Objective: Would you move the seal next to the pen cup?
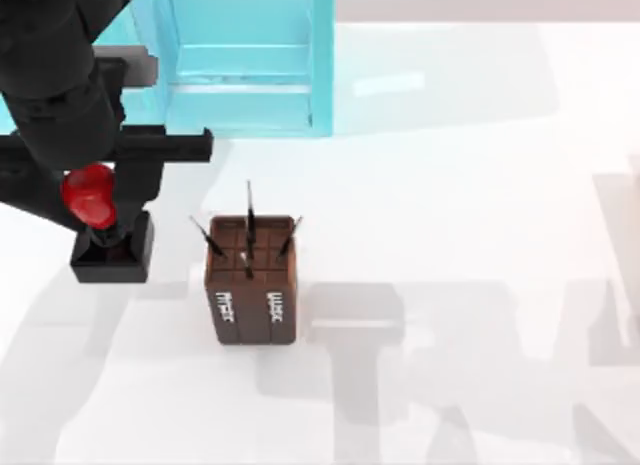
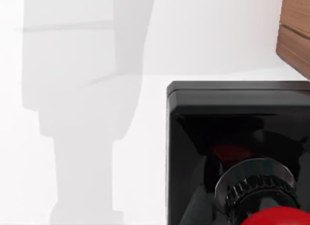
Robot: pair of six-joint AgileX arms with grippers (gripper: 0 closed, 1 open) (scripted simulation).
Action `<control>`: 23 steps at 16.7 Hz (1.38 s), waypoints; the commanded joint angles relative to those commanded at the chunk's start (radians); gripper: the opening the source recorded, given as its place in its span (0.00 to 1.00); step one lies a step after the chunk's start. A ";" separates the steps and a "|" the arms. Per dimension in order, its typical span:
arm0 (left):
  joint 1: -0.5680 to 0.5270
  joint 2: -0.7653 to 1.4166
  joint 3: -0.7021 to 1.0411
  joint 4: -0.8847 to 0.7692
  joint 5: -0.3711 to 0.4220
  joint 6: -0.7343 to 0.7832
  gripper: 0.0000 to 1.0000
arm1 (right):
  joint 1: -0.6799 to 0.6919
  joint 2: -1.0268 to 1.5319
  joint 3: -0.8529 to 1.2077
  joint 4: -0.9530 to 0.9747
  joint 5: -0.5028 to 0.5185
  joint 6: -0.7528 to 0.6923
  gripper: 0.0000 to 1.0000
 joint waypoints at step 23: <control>-0.004 -0.010 -0.068 0.062 0.000 -0.002 0.83 | 0.000 0.000 0.000 0.000 0.000 0.000 1.00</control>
